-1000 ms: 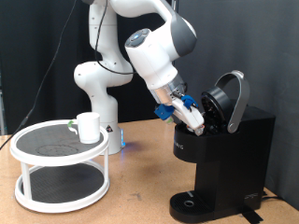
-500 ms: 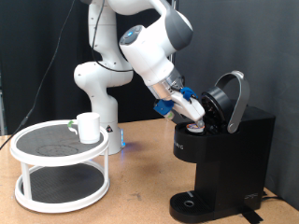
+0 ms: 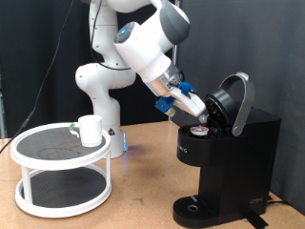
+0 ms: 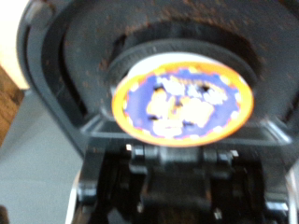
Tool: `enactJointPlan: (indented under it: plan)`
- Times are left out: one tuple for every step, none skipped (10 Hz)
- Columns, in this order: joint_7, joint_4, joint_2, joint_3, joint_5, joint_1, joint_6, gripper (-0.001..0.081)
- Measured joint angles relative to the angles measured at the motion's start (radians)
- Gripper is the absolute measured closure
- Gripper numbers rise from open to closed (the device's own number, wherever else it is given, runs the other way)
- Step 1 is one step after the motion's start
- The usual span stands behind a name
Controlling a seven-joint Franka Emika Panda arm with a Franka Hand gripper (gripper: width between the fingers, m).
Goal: Make a cup of coffee with the keurig machine
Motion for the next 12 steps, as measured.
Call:
enactJointPlan:
  plan:
    - [-0.001, -0.001, -0.023, -0.013, 0.001, -0.006, -0.023, 0.0072]
    - [-0.001, -0.002, -0.047, -0.023, 0.001, -0.014, -0.042, 0.0072]
    - [-0.001, -0.002, -0.069, -0.033, 0.006, -0.018, -0.047, 0.0072]
    - [0.002, 0.0, -0.088, -0.04, 0.013, -0.022, -0.048, 0.0072]
    - [0.007, 0.006, -0.104, -0.045, 0.018, -0.024, -0.054, 0.0072]
    - [0.021, 0.02, -0.117, -0.05, 0.019, -0.026, -0.069, 0.0072]
    - [0.04, 0.037, -0.125, -0.054, 0.019, -0.028, -0.087, 0.0072]
    - [0.057, 0.056, -0.13, -0.056, 0.019, -0.028, -0.099, 0.0072]
    - [0.072, 0.074, -0.131, -0.056, 0.019, -0.028, -0.109, 0.0072]
    - [0.081, 0.089, -0.131, -0.056, 0.016, -0.028, -0.12, 0.0072]
    - [0.084, 0.096, -0.13, -0.056, 0.015, -0.028, -0.127, 0.0072]
    - [0.083, 0.094, -0.129, -0.056, 0.015, -0.028, -0.126, 0.0072]
